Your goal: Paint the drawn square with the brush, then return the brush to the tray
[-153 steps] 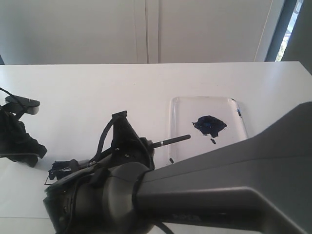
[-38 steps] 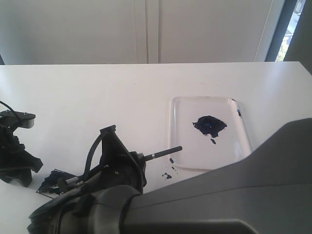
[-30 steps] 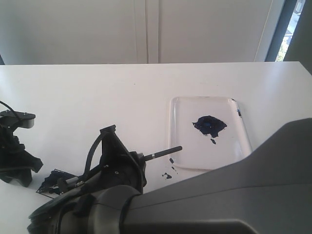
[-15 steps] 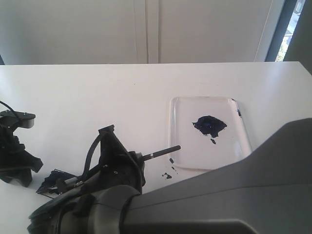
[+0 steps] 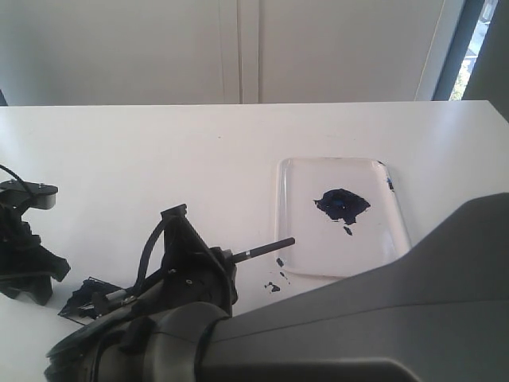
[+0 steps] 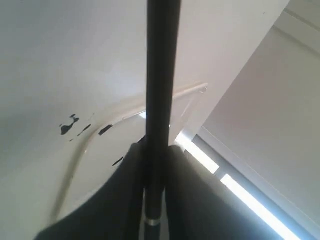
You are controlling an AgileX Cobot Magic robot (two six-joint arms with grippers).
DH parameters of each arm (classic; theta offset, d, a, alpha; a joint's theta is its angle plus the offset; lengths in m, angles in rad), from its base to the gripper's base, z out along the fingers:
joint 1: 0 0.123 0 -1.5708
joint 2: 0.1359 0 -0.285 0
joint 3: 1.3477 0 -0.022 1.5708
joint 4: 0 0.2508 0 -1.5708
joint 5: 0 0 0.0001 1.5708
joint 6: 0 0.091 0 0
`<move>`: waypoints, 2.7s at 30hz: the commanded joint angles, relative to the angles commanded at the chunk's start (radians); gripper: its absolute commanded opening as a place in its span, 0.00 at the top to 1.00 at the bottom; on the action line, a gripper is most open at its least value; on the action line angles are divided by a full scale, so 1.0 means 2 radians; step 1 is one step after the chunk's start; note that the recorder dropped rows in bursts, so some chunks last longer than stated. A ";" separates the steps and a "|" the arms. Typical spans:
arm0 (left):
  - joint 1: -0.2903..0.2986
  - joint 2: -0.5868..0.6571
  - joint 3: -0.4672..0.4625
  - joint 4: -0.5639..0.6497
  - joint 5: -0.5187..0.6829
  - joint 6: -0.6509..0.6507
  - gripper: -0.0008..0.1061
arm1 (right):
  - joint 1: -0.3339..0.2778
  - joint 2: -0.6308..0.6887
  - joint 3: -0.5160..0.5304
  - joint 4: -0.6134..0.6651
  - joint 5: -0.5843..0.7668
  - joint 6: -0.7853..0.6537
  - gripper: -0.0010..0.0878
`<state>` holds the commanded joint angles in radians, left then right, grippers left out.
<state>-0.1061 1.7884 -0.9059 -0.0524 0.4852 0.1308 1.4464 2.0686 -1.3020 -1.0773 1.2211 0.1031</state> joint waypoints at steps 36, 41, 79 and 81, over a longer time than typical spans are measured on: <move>0.001 0.000 0.000 0.000 0.001 0.000 0.49 | -0.001 -0.027 0.059 0.036 0.000 -0.001 0.99; 0.001 0.000 0.000 0.000 0.001 0.000 0.49 | -0.001 -0.027 0.059 0.028 0.000 0.013 0.99; 0.001 0.000 0.000 -0.005 -0.006 0.000 0.49 | -0.005 0.023 0.059 -0.238 0.000 0.075 0.99; 0.001 0.001 0.000 -0.006 -0.004 0.000 0.49 | -0.012 0.023 0.058 -0.234 0.000 0.084 0.99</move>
<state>-0.1042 1.7907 -0.9059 -0.0637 0.4772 0.1303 1.4232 2.1156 -1.1863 -1.5463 1.2211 0.2711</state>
